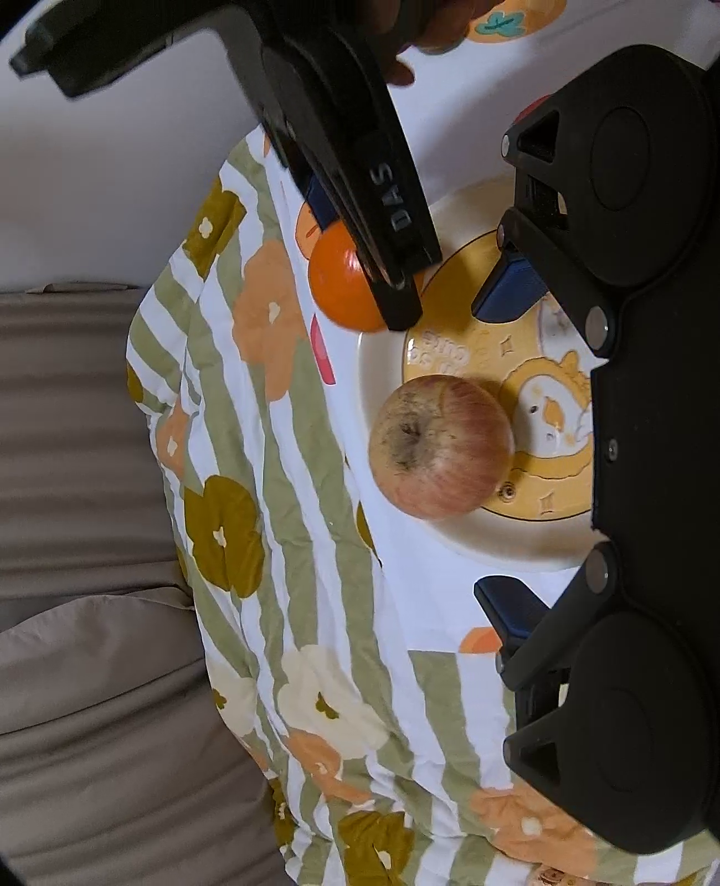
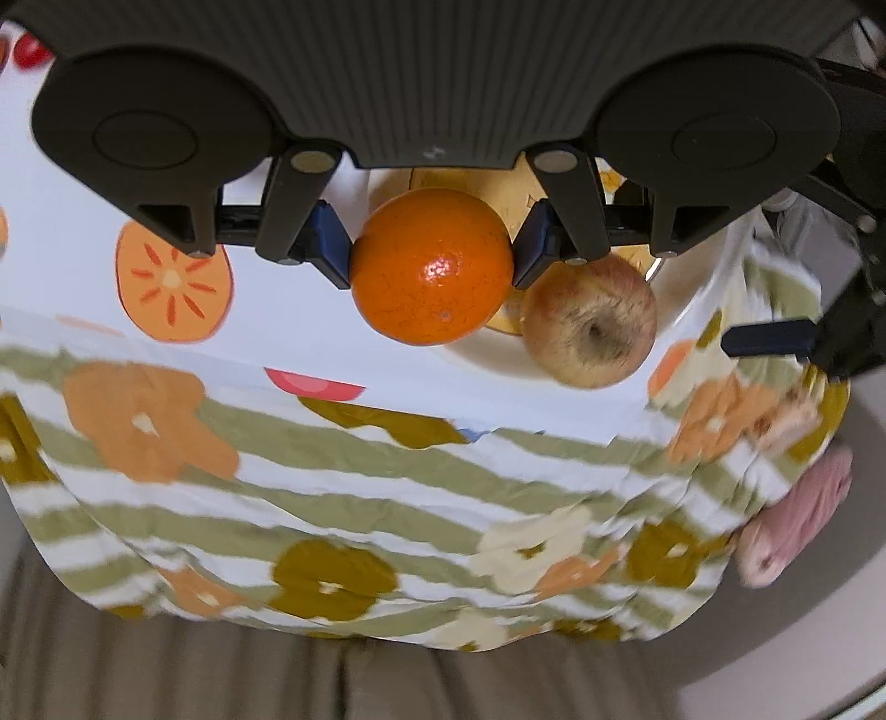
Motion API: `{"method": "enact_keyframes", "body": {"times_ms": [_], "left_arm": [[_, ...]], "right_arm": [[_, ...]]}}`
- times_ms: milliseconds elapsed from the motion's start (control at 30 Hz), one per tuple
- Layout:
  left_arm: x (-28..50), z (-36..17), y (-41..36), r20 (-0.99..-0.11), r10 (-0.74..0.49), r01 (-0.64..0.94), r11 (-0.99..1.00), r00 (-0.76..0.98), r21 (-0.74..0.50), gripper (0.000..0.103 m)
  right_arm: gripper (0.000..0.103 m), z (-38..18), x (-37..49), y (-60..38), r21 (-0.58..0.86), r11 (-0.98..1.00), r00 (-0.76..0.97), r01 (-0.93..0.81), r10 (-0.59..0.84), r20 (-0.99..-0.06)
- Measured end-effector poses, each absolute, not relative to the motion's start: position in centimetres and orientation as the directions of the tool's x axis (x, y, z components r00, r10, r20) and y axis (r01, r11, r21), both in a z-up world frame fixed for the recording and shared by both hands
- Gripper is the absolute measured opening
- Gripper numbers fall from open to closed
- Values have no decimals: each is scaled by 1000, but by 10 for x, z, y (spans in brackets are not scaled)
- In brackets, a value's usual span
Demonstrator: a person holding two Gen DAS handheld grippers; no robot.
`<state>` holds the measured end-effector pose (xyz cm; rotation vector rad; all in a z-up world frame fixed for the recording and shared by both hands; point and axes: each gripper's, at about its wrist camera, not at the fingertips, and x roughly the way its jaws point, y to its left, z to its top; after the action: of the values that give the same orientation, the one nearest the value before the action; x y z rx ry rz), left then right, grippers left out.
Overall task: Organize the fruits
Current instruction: 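Lower the apple onto the duck plate with the left tool while the right tool places the orange beside it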
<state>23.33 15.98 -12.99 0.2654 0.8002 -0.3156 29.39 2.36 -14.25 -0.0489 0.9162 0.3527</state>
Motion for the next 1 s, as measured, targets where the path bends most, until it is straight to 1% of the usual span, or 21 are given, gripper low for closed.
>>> {"method": "enact_keyframes", "body": {"times_ms": [333,467,500,533,600,633,900,1000], "left_arm": [[219,-135,167,-738,-147,352,927,658,129,100],[215,-136,169,-742,-146,348,929,655,124,100],[214,-136,169,-742,-146,347,929,655,124,100],[212,-136,170,-741,-146,347,930,655,124,100],[210,-136,171,-739,-147,347,930,657,123,100],[208,-135,171,-738,-147,347,930,658,124,100],[193,-124,172,-720,-145,334,934,679,127,100],[187,-117,173,-710,-147,325,938,688,121,100]], "right_arm": [[76,-161,289,43,-31,865,557,-500,294,-777],[78,-162,287,51,-78,844,565,-531,284,-775],[83,-161,286,53,-81,840,566,-536,286,-773],[85,-160,285,54,-85,839,568,-537,286,-772],[99,-157,282,54,-98,843,579,-529,273,-768],[101,-156,281,53,-100,846,582,-523,269,-767],[103,-139,266,42,-69,883,589,-465,251,-768],[103,-130,257,40,-79,894,606,-441,232,-761]]}}
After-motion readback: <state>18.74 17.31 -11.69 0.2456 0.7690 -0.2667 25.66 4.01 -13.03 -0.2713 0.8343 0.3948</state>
